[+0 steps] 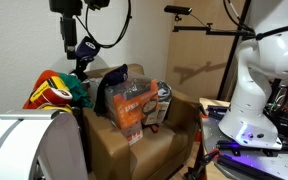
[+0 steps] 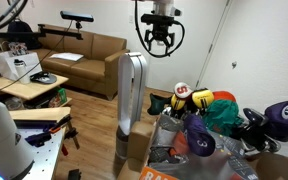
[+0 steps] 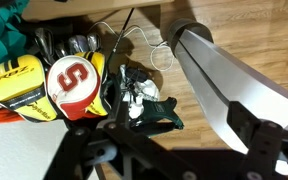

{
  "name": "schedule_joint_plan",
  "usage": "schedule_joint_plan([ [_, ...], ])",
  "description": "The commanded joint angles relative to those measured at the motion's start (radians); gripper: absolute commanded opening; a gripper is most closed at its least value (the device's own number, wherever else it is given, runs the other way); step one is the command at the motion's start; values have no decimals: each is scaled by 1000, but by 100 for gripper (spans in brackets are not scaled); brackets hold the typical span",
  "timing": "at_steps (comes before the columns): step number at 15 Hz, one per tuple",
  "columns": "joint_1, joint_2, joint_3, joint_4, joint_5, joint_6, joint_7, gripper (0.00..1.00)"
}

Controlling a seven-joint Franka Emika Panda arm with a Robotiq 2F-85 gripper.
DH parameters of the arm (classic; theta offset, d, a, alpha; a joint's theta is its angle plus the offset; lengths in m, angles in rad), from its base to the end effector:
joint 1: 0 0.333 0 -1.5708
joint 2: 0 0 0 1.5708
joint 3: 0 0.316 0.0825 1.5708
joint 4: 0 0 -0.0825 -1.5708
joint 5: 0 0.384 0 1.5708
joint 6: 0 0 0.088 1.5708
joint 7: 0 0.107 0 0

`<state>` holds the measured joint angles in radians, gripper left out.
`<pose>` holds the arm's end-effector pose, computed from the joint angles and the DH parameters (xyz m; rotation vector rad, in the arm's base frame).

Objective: Remove the remote from the fan then place it on the left arm of the couch

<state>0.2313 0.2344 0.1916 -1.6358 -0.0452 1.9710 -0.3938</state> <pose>0.5913 0.2516 0.4916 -2.8716 -1.2561 -0.1650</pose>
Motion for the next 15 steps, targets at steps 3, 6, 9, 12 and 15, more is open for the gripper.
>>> schedule_joint_plan([
  [3,-1,87,33,71,10,58,-39,100],
  [6,14,167,53,146,2,81,-28,100],
  [9,38,246,68,234,-7,45,-30,100],
  [12,47,233,64,201,-11,62,-7,100],
  [15,57,248,65,216,-15,62,-10,100],
])
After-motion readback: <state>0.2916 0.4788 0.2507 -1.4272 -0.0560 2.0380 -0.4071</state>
